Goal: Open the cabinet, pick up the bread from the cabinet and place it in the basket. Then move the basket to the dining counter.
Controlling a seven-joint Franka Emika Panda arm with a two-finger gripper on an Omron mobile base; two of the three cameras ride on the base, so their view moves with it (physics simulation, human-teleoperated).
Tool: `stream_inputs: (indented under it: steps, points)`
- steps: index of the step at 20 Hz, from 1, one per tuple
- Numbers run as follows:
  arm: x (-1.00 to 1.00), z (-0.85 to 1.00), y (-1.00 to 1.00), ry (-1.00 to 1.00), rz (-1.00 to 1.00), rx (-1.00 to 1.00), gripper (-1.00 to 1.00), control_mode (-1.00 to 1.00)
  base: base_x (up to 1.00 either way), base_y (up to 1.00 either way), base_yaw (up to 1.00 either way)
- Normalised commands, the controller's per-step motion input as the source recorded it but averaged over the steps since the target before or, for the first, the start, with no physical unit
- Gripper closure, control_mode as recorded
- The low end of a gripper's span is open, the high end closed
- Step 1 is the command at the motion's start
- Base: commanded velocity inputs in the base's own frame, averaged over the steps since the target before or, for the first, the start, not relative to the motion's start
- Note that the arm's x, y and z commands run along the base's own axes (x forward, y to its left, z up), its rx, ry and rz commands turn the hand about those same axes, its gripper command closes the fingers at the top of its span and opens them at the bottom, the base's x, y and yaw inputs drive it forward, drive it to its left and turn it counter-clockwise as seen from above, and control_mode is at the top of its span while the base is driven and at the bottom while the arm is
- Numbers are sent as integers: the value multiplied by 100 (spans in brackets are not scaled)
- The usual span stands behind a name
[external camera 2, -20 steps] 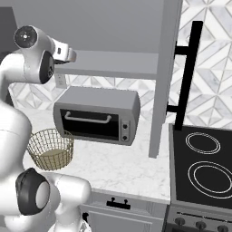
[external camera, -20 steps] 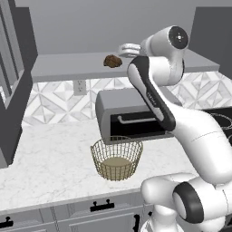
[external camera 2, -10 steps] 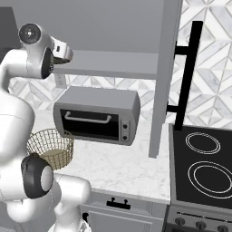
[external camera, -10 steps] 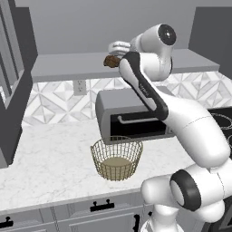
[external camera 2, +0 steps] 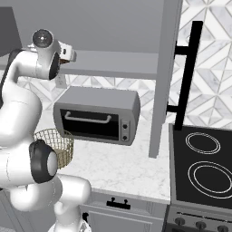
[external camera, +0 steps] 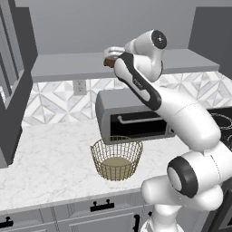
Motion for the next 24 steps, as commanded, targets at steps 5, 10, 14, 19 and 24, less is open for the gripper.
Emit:
stream_inputs:
  steps: [5, 10, 14, 19, 24]
  points:
    - [52, 0, 8, 0, 1, -8, -100, -100, 0, 0, 0]
    - [46, 4, 1, 0, 0, -11, -100, -100, 0, 0, 0]
    - [26, 0, 18, 1, 0, -7, -100, -100, 0, 0, 0]
    - [0, -2, 31, 0, 2, -2, -100, -100, 0, 0, 0]
    - [2, -30, 6, 2, 1, -2, -100, -100, 0, 0, 0]
